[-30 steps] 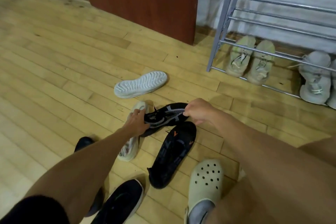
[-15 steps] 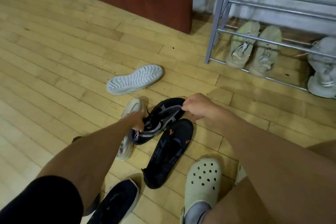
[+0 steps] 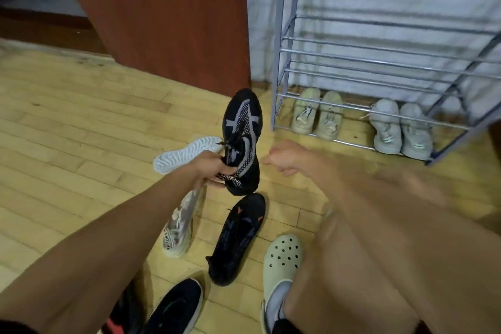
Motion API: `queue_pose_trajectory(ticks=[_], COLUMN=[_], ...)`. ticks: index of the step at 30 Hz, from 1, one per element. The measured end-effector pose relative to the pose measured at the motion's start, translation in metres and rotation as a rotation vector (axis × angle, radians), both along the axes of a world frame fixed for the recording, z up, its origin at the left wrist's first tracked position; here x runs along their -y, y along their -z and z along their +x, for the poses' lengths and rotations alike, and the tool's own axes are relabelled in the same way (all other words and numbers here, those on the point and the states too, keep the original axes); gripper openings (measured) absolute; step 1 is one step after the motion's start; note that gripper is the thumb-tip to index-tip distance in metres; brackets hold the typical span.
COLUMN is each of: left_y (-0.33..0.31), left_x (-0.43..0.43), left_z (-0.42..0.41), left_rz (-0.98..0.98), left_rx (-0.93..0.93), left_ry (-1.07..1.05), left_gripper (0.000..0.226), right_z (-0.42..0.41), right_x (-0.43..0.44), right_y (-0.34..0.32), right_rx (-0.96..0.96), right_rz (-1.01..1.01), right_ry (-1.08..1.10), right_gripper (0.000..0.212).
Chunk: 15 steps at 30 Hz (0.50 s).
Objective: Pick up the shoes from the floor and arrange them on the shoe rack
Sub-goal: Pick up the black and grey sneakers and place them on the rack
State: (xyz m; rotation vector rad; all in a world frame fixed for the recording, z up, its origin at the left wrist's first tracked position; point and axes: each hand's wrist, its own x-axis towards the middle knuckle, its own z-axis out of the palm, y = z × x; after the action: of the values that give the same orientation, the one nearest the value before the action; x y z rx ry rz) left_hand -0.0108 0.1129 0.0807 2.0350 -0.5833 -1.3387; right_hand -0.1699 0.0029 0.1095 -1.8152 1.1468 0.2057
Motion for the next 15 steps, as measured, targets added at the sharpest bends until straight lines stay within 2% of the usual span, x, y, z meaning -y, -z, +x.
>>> queue_pose_trajectory(ticks=[4, 8, 15], left_y=[-0.07, -0.13, -0.198], left_x=[0.022, 0.046, 0.101], left_z=[-0.04, -0.073, -0.17], left_rz=[-0.154, -0.27, -0.428], left_rx=[0.01, 0.086, 0.076], left_ry=[0.045, 0.127, 0.261], left_gripper=[0.015, 0.025, 0.031], right_z=[-0.034, -0.077, -0.197], right_x=[0.002, 0.015, 0.051], right_y=[-0.058, -0.108, -0.164], right_rx=[0.12, 0.271, 0.537], right_rz=[-0.08, -0.171, -0.155], right_ry=[0.027, 0.126, 0.326], right_gripper=[0.046, 0.03, 0.035])
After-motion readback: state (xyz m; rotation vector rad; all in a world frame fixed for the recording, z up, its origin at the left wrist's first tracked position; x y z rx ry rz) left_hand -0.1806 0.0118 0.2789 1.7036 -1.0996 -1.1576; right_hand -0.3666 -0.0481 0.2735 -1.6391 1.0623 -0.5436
